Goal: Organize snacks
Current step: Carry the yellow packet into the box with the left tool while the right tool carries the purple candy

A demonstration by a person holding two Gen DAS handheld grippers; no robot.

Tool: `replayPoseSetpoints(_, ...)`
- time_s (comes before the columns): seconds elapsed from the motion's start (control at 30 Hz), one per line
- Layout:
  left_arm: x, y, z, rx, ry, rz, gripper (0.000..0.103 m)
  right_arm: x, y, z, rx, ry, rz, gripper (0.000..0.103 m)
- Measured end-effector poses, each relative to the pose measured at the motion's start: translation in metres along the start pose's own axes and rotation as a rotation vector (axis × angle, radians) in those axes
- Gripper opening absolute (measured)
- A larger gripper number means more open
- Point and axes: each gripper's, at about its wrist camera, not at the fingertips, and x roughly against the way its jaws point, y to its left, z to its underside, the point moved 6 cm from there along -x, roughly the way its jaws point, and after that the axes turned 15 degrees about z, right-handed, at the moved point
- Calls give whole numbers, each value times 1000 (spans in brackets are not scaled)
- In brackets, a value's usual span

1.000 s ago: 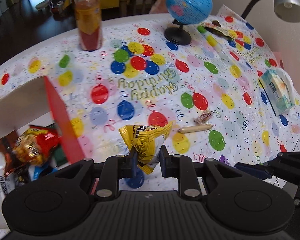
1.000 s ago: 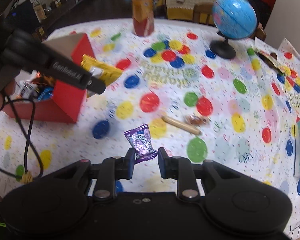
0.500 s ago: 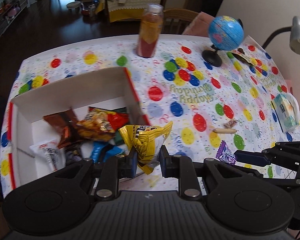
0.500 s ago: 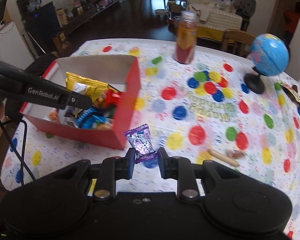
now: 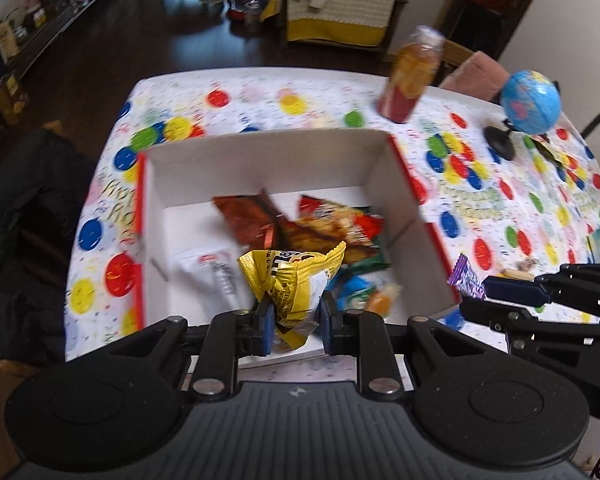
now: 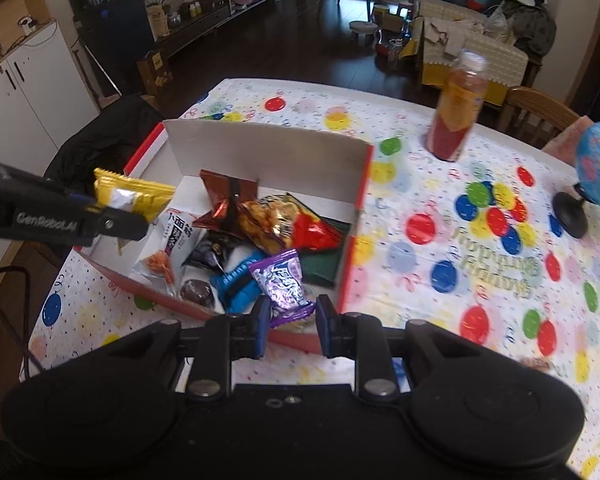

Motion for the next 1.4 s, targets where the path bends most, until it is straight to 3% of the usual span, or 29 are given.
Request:
replayPoseSetpoints(0.37,-27,53,1,50,64,-60,22,-58,36,-18,36,78,22,22)
replayPoseSetpoints(0.83,-69,62,8,22,159,-65,22,-98,42,-13,32,160,23,23)
replayPoseSetpoints(1.07,-74,62,12,16,156,-69,22,-102,43,-8,21,176,23,25)
replayPoseSetpoints(1.27,-71,58,15,-7,142,-87,26,-96,43,-5,13,168,27,31)
replayPoseSetpoints(1.4,-65,55,17,-18,133,-90,32,-87,43,-2,11,165,27,42)
